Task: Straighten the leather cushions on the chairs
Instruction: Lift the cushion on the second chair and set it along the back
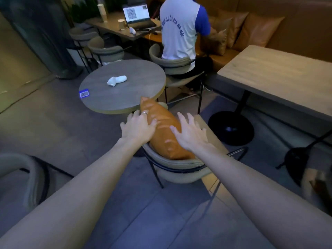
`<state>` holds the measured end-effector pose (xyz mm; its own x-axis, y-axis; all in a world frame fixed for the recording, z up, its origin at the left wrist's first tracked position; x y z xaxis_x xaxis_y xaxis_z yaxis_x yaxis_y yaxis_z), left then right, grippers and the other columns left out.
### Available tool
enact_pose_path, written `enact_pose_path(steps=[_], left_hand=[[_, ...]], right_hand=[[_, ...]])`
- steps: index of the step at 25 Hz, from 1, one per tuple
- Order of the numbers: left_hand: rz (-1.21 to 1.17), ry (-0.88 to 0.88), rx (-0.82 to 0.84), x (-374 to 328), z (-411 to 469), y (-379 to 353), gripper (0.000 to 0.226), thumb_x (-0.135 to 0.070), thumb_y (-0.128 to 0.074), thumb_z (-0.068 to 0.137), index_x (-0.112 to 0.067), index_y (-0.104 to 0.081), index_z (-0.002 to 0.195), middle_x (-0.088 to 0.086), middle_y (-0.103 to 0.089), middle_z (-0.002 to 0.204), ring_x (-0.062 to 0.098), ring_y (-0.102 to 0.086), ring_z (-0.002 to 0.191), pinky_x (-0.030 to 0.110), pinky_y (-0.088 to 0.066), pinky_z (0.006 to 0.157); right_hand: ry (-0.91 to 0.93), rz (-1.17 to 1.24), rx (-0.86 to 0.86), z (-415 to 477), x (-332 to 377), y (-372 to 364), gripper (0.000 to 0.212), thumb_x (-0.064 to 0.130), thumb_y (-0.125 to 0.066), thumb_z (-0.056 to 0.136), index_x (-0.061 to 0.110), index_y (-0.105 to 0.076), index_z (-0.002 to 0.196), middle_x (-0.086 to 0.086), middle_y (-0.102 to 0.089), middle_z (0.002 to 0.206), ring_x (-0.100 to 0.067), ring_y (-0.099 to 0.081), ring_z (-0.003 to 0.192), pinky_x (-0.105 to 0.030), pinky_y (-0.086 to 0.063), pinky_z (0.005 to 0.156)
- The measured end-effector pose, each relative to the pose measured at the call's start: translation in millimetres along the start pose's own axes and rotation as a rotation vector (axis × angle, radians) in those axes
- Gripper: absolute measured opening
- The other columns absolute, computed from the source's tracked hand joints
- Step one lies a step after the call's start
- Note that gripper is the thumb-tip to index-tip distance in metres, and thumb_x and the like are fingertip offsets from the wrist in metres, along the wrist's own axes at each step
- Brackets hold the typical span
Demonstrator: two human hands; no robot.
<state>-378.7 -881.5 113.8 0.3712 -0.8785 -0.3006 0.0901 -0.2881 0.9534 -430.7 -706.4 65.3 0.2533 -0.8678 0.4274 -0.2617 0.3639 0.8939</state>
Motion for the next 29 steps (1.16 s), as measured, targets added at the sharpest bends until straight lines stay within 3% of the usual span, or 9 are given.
enact_pose_path(steps=[4, 7, 11, 14, 17, 22, 24, 27, 29], left_hand=[[-0.230, 0.099, 0.168, 27.5, 45.0, -63.3, 0.057, -0.063, -0.043, 0.091, -0.021, -0.059, 0.127, 0.009, -0.062, 0.129, 0.036, -0.057, 0.118, 0.046, -0.046, 0.095], [-0.450, 0.242, 0.296, 50.0, 68.2, -107.6, 0.060, -0.056, -0.052, 0.095, -0.014, -0.053, 0.137, 0.009, -0.060, 0.134, 0.032, -0.056, 0.121, 0.036, -0.045, 0.091], [-0.899, 0.439, 0.343, 67.1, 96.4, -145.2, 0.096, -0.059, -0.076, 0.079, -0.025, -0.027, 0.154, 0.004, -0.049, 0.149, 0.029, -0.049, 0.132, 0.044, -0.041, 0.110], [-0.979, 0.486, 0.380, 75.0, 120.5, -168.4, 0.117, -0.059, -0.081, 0.072, -0.029, -0.008, 0.159, 0.005, -0.036, 0.159, 0.032, -0.040, 0.140, 0.051, -0.033, 0.116], [-0.948, 0.524, 0.389, 85.4, 136.2, -184.7, 0.129, -0.067, -0.083, 0.062, -0.036, -0.005, 0.160, 0.008, -0.027, 0.162, 0.035, -0.037, 0.141, 0.054, -0.033, 0.115], [-0.868, 0.571, 0.431, 93.8, 149.6, -198.4, 0.149, -0.079, -0.081, 0.037, -0.036, -0.007, 0.159, 0.011, -0.028, 0.159, 0.038, -0.038, 0.138, 0.058, -0.034, 0.111], [-0.845, 0.608, 0.451, 95.6, 149.2, -200.7, 0.156, -0.083, -0.078, 0.031, -0.032, -0.008, 0.160, 0.011, -0.028, 0.160, 0.039, -0.036, 0.139, 0.060, -0.033, 0.112], [-0.857, 0.618, 0.476, 97.4, 150.4, -206.1, 0.145, -0.076, -0.082, 0.049, -0.022, -0.007, 0.161, 0.012, -0.029, 0.162, 0.037, -0.034, 0.143, 0.057, -0.029, 0.115], [-0.877, 0.609, 0.481, 97.9, 152.9, -208.6, 0.142, -0.072, -0.084, 0.053, -0.020, -0.008, 0.161, 0.011, -0.030, 0.161, 0.036, -0.034, 0.144, 0.056, -0.027, 0.117]], right_hand=[[-0.181, 0.081, 0.103, 29.9, -18.2, -71.6, 0.066, 0.066, -0.026, 0.099, 0.032, -0.024, 0.155, -0.007, -0.022, 0.164, -0.037, -0.032, 0.143, -0.059, -0.025, 0.110], [-0.415, 0.224, 0.131, 38.5, -36.4, -116.9, 0.066, 0.070, -0.022, 0.096, 0.029, -0.032, 0.148, -0.012, -0.034, 0.156, -0.041, -0.039, 0.137, -0.058, -0.031, 0.110], [-0.758, 0.514, -0.034, 34.8, -66.4, -141.7, 0.062, 0.062, -0.026, 0.099, 0.017, -0.041, 0.137, -0.021, -0.047, 0.142, -0.043, -0.047, 0.129, -0.052, -0.037, 0.105], [-0.961, 0.513, -0.098, 30.6, -81.1, -149.4, 0.060, 0.055, -0.028, 0.100, 0.013, -0.046, 0.140, -0.021, -0.047, 0.144, -0.041, -0.042, 0.132, -0.051, -0.033, 0.106], [-1.095, 0.412, -0.158, 24.1, -85.1, -148.2, 0.053, 0.047, -0.036, 0.097, 0.012, -0.045, 0.137, -0.017, -0.044, 0.142, -0.037, -0.037, 0.135, -0.053, -0.032, 0.107], [-1.331, 0.502, -0.199, 14.0, -104.0, -147.4, 0.051, 0.030, -0.056, 0.090, 0.013, -0.033, 0.132, -0.015, -0.032, 0.143, -0.036, -0.028, 0.135, -0.055, -0.034, 0.104], [-1.384, 0.600, -0.163, 8.0, -121.3, -164.2, 0.069, 0.030, -0.061, 0.086, 0.011, -0.026, 0.142, -0.017, -0.031, 0.147, -0.040, -0.033, 0.134, -0.052, -0.037, 0.104], [-1.365, 0.935, -0.089, 8.9, -142.6, -210.5, 0.108, 0.033, -0.060, 0.074, 0.013, 0.008, 0.155, -0.021, -0.047, 0.142, -0.044, -0.051, 0.124, -0.057, -0.047, 0.101], [-1.335, 0.984, -0.072, 14.4, -155.0, -224.3, 0.117, 0.039, -0.055, 0.069, 0.010, 0.019, 0.155, -0.017, -0.054, 0.135, -0.044, -0.054, 0.122, -0.058, -0.051, 0.097]])
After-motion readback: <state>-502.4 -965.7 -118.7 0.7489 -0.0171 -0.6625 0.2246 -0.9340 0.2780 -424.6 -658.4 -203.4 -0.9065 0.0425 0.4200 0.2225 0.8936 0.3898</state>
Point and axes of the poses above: each hand's wrist, its own z-axis towards the middle knuckle, its own y-axis out of the back of the hand, x = y × z, the point moved 7 cm from there along z, towards the middle knuckle
